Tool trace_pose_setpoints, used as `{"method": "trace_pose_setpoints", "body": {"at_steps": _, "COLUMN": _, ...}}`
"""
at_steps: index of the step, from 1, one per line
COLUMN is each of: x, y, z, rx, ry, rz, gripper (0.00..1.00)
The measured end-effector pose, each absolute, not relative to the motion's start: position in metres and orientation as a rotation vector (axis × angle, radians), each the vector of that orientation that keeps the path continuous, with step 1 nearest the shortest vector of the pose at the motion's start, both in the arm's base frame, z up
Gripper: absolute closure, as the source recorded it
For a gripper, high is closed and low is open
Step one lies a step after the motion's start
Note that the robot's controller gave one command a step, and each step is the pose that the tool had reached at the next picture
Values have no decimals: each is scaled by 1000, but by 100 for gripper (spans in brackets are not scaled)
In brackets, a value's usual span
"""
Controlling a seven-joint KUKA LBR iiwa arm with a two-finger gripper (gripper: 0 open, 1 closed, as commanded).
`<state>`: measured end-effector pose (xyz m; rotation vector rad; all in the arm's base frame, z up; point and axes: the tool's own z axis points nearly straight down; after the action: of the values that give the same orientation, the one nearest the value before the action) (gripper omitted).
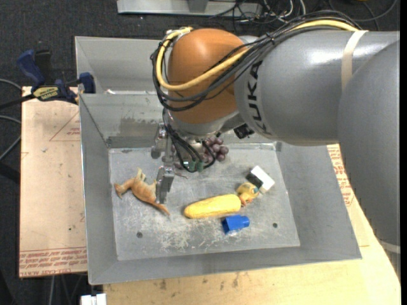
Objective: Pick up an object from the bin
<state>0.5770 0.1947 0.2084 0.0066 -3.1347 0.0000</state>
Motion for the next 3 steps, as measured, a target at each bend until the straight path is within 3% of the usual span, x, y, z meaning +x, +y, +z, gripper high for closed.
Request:
{"method": "trace_pose_setpoints", "body": {"at_steps": 1, "x": 579, "y": 194, "z": 213, "rx": 1, "ry": -3143, "rz": -2, "gripper": 0}}
{"method": "trace_pose_setpoints", "body": {"at_steps": 2, "x": 611, "y": 191, "z": 179, "rx": 9, "ry": -3151, "rz": -7, "gripper": 0}}
{"method": "trace_pose_setpoints", "body": {"at_steps": 3, "x": 627, "y": 211, "z": 112, "rx": 168, "ry": -3144, "rz": -3, "gripper": 0}}
